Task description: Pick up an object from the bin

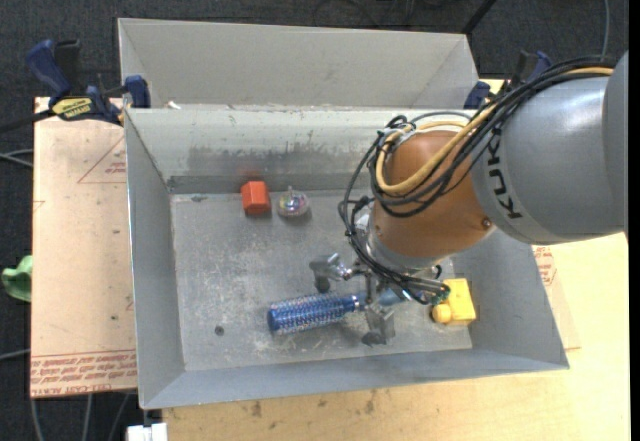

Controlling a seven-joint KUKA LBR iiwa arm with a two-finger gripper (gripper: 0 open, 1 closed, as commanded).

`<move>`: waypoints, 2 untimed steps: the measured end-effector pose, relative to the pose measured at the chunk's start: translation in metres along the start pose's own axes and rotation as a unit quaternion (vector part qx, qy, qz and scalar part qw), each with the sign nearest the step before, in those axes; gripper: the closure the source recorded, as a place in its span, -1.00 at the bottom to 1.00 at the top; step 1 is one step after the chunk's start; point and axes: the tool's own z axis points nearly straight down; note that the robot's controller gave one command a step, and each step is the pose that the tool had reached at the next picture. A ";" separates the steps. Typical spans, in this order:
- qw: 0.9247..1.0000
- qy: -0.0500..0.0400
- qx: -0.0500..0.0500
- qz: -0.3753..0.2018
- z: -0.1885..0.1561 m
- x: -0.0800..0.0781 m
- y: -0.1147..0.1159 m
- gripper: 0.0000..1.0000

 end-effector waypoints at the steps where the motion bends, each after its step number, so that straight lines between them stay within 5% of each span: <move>1: 0.993 0.001 -0.001 -0.122 0.031 0.003 0.004 -1.00; 2: 0.993 0.000 -0.001 -0.121 0.031 0.003 0.005 -1.00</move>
Offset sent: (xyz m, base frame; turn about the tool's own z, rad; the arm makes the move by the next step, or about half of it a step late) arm -0.0050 0.0006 -0.0296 -0.2464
